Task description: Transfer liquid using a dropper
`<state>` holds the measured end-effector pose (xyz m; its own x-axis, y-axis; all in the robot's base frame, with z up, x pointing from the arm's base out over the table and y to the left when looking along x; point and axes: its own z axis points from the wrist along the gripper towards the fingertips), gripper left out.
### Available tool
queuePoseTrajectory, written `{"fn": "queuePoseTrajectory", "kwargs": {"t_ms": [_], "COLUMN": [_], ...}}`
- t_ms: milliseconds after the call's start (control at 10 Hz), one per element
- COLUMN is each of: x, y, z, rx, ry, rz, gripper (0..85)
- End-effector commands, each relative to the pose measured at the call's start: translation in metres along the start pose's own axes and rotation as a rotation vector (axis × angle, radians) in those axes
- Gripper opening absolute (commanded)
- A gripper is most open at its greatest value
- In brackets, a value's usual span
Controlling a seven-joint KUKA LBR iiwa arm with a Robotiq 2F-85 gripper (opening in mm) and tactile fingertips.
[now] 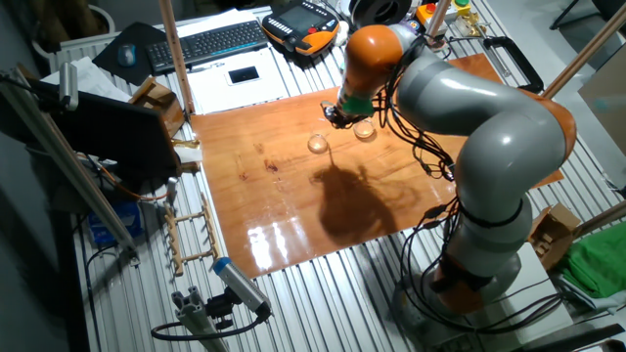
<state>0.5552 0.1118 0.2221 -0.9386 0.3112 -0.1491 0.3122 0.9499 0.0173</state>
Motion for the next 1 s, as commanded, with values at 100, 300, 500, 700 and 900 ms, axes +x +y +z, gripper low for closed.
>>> {"fn": "queuePoseTrajectory", "kwargs": {"t_ms": [100, 300, 500, 700, 900], "x": [-0.0036, -0.0071, -0.0082, -0.0082, -0.0082], "y": [-0.0005, -0.0006, -0.0001, -0.0001, -0.0001], "z": [0.0044, 0.0097, 0.0117, 0.0117, 0.0117], "rx": [0.039, 0.053, 0.051, 0.068, 0.063], "ry": [0.007, 0.022, 0.027, 0.019, 0.028], "rz": [0.025, 0.04, 0.04, 0.033, 0.04], "gripper": [1.0, 1.0, 1.0, 1.0, 1.0]}}
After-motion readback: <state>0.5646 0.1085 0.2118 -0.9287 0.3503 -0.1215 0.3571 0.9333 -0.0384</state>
